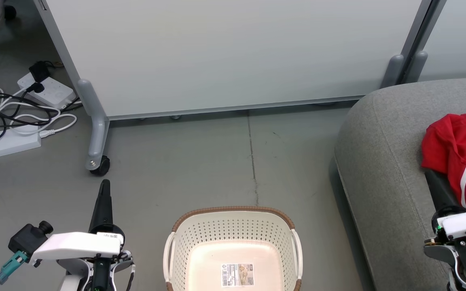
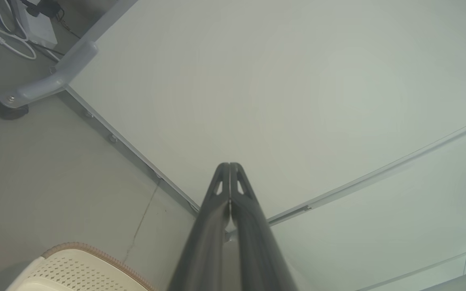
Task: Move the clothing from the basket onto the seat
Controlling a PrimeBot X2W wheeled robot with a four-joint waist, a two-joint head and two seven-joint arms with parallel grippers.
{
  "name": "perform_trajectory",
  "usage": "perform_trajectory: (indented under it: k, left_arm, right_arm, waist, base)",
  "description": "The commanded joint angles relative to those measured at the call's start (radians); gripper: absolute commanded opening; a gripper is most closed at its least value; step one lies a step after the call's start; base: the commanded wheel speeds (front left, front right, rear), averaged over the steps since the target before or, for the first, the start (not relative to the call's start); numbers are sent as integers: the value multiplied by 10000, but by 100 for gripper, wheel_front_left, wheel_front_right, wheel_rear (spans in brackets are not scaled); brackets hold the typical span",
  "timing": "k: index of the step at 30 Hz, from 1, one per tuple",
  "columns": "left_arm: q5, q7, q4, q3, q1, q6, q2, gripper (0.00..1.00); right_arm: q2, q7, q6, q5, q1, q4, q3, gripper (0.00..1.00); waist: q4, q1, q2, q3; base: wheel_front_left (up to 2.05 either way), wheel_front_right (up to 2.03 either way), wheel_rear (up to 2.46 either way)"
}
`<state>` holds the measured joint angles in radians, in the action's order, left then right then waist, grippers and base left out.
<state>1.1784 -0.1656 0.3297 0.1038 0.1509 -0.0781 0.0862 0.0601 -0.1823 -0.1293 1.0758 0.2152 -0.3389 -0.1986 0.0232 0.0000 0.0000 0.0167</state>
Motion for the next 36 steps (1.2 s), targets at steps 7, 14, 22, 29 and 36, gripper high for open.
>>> perform_trajectory:
  k: [7,14,22,29,36]
  left_arm:
    - [782,105,28,-89,390,-128,-10,0]
    - [1487,173,117,-115,536,-209,-76,0]
    - [2146,247,197,-139,648,-275,-136,0]
    - [2608,299,252,-156,761,-329,-174,0]
    - [3118,348,316,-175,848,-388,-211,0]
  right_arm:
    - [126,-250,-15,826,379,-176,-224,0]
    - [153,-448,-16,1549,563,-429,-395,0]
    - [184,-642,-18,2219,732,-644,-537,0]
    - [199,-775,-19,2695,863,-802,-654,0]
    - [222,-920,-20,3219,963,-981,-761,0]
  waist:
    - [-26,0,0,-11]
    - [-56,0,0,-22]
    - [-85,0,0,-35]
    - [-108,0,0,-44]
    - [-134,0,0,-54]
  base:
    - [0,0,0]
    - [0,0,0]
    - [0,0,0]
    - [0,0,0]
    - [0,0,0]
